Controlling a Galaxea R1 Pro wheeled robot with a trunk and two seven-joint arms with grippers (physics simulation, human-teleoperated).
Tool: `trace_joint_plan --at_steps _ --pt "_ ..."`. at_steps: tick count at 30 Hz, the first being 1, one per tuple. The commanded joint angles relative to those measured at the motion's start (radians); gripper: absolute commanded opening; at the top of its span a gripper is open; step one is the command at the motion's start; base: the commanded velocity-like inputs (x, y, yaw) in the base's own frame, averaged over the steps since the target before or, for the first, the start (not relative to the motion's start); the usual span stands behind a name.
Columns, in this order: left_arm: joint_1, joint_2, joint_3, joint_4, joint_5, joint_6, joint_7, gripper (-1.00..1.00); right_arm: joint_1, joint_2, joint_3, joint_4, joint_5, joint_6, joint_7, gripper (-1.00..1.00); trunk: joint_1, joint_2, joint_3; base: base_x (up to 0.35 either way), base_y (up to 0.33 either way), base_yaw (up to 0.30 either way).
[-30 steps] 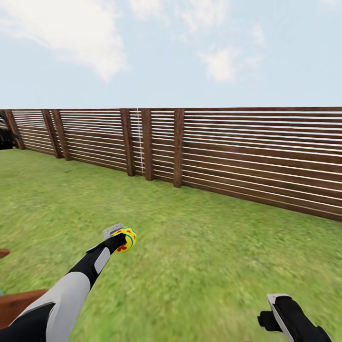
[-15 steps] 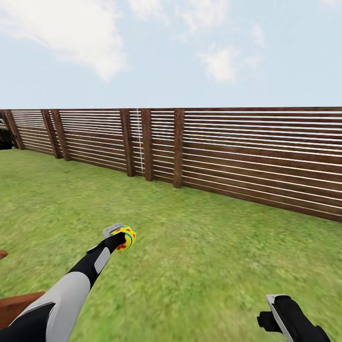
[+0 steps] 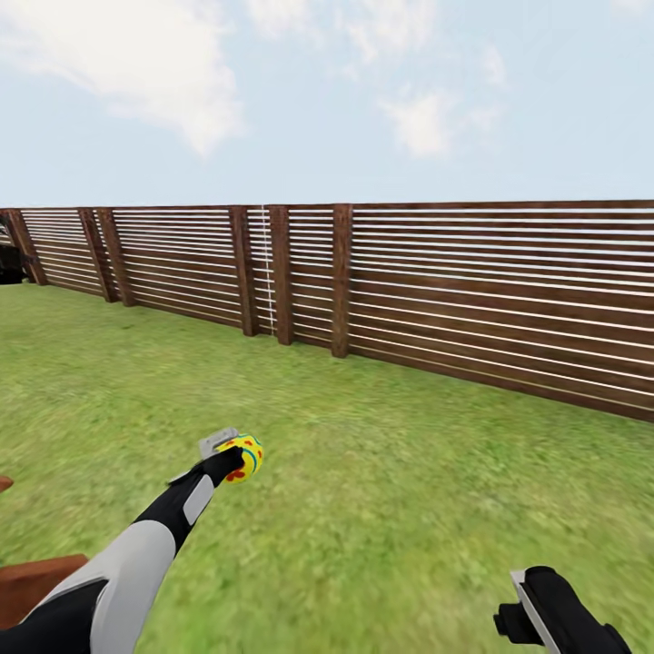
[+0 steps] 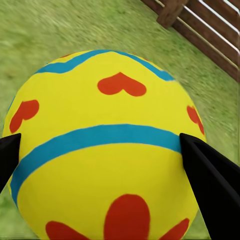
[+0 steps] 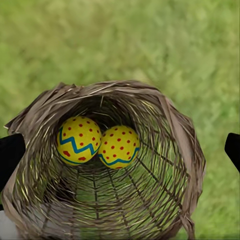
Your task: Take the three Easter eggs out of the wicker basket on the lawn in the garden, then place them on the lawn next to a single tree (choose any tree) so that all three eggs are next to the same tree and none are left in the basket.
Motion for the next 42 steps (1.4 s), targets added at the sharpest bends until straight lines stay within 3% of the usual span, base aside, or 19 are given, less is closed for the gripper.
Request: trace_joint_plan --at_steps 1,42 --pt "0.0 -0.004 0.005 0.001 0.01 0.007 -0.005 -1.0 0.0 0.001 -0.001 -0.001 0.005 0.019 0.003 1.0 0.004 -0.008 -0.004 0.0 0.0 0.0" --pt "0.0 -0.013 0.005 0.004 0.01 0.006 -0.005 -1.0 0.0 -0.003 -0.003 -0.012 0.004 0.04 0.006 1.0 0.161 -0.295 -0.133 0.0 0.0 0.0"
